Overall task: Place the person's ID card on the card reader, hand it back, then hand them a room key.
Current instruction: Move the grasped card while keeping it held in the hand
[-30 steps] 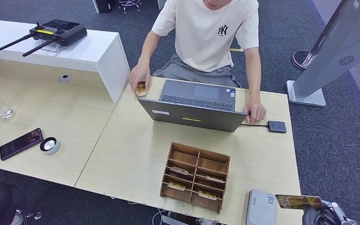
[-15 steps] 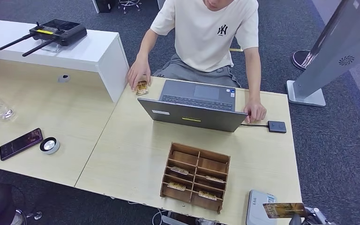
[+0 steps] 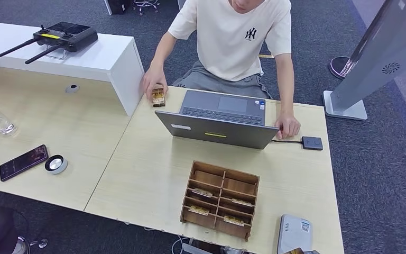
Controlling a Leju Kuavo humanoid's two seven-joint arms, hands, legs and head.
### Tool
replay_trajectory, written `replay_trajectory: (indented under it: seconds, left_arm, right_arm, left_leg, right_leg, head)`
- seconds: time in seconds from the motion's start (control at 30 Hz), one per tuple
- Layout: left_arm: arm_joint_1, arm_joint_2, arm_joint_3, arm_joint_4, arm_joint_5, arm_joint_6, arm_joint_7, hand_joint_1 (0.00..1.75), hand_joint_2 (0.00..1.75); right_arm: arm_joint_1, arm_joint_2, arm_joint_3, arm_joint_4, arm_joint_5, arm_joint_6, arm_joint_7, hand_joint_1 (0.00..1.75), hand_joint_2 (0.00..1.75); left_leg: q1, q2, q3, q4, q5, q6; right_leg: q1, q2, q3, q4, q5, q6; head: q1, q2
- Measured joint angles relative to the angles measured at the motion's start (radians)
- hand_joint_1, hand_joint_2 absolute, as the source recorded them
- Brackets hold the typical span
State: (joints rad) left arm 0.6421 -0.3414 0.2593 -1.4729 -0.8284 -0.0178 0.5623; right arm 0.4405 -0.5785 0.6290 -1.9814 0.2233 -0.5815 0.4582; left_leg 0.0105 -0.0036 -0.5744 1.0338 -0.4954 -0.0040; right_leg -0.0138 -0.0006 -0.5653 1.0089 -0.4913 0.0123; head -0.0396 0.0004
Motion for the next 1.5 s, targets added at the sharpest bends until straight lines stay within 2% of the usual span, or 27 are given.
replay_trajectory:
  seconds: [0.37,0.63,0.87,1.03,1.17,1.5]
  left_arm:
    - [-0.001,0.000,0.001,0.000,-0.005,0.001,-0.003,0.00,0.00]
    - [-0.009,0.000,0.004,0.000,-0.075,-0.013,-0.026,0.00,0.00]
    - [-0.024,0.000,0.023,0.001,-0.127,-0.033,-0.047,0.00,0.00]
    - [-0.036,0.000,0.033,0.003,-0.159,-0.044,-0.064,0.00,0.00]
    - [-0.068,0.000,0.046,0.035,-0.180,-0.033,-0.108,0.00,0.00]
    - [-0.105,0.000,0.058,0.089,-0.201,-0.020,-0.125,0.00,0.00]
  right_arm:
    - [-0.043,-0.023,0.043,0.033,-0.026,0.011,0.001,1.75,1.75]
    - [-0.128,-0.003,0.056,0.099,-0.049,0.117,-0.016,1.75,1.75]
    - [-0.161,0.077,-0.066,0.169,0.017,0.291,-0.013,1.75,1.75]
    - [-0.188,0.141,-0.152,0.228,0.061,0.368,-0.012,1.75,1.75]
    - [-0.212,0.182,-0.229,0.250,0.119,0.425,-0.007,1.75,1.75]
    - [-0.228,0.221,-0.379,0.251,0.208,0.505,0.017,1.75,1.75]
  left_leg:
    - [0.000,0.000,0.000,0.000,0.000,0.000]
    - [0.000,0.000,0.001,0.000,0.000,0.000]
    - [0.000,0.000,0.001,0.000,0.000,0.000]
    - [0.000,0.000,0.001,0.000,0.000,0.000]
    - [0.000,-0.001,0.001,0.000,0.000,0.000]
    - [0.000,-0.001,0.002,0.000,0.000,0.000]
  right_leg:
    - [0.000,0.000,0.000,0.000,0.000,0.000]
    - [0.000,0.000,0.001,0.000,0.000,0.000]
    - [0.000,0.000,0.001,0.000,0.000,0.000]
    - [0.000,0.000,0.001,0.000,0.000,0.000]
    - [0.000,-0.001,0.001,0.000,0.000,0.000]
    - [0.000,-0.001,0.002,0.000,0.000,0.000]
  head:
    - [0.000,0.000]
    - [0.000,0.000]
    - [0.000,0.000]
    - [0.000,0.000]
    - [0.000,0.000]
    - [0.000,0.000]
